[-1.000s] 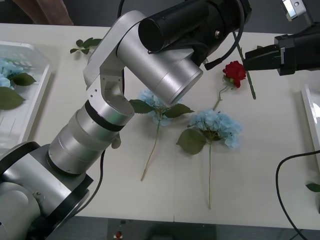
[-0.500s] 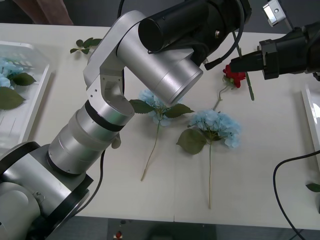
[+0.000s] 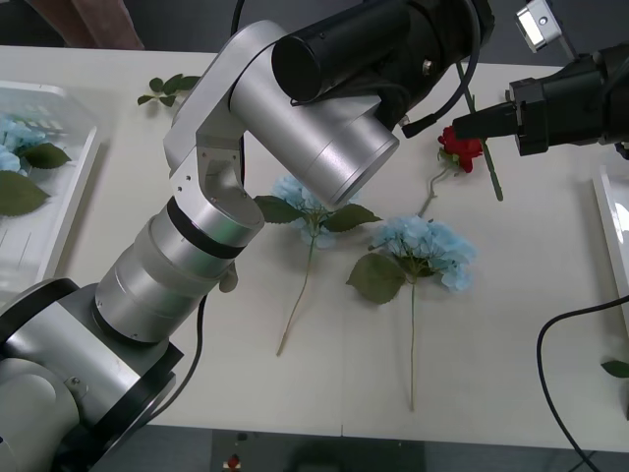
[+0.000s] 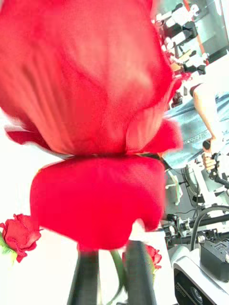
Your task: Put the red flowers into the right box and the blue flowers into the left box
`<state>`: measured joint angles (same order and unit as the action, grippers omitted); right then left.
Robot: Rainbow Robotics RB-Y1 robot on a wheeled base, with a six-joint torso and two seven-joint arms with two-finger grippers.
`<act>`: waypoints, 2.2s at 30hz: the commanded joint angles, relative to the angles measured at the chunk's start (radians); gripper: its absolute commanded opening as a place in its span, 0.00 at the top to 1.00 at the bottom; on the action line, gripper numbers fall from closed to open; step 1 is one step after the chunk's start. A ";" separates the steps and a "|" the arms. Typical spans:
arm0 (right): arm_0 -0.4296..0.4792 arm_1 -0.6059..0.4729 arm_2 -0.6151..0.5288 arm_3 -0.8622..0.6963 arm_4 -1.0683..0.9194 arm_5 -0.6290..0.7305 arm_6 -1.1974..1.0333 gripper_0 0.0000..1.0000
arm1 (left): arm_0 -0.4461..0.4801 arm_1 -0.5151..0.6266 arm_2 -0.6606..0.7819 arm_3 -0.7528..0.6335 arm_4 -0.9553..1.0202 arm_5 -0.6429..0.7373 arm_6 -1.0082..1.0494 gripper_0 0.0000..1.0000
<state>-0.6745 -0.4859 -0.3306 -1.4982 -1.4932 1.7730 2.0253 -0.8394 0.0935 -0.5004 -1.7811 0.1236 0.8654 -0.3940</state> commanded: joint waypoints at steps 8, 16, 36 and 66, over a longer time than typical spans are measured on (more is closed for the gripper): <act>-0.027 -0.002 -0.041 -0.033 -0.012 -0.004 -0.040 1.00 | -0.033 0.000 0.003 -0.021 -0.002 -0.009 0.021 0.00; -0.013 -0.051 -0.077 -0.031 -0.012 -0.006 -0.057 1.00 | -0.018 0.000 -0.004 -0.009 -0.002 -0.013 0.026 0.00; 0.220 -0.329 -0.235 -0.031 0.126 -0.049 -0.126 1.00 | 0.220 0.192 0.304 -0.350 0.608 0.403 -0.533 0.00; 0.567 -0.499 -0.235 -0.033 0.700 -0.225 -0.565 1.00 | 0.523 0.399 0.051 -0.308 0.456 0.475 -0.826 0.00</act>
<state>-0.1335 -0.9486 -0.5832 -1.5003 -0.7998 1.5850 1.5062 -0.2913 0.4939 -0.4316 -2.1099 0.6064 1.3745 -1.2638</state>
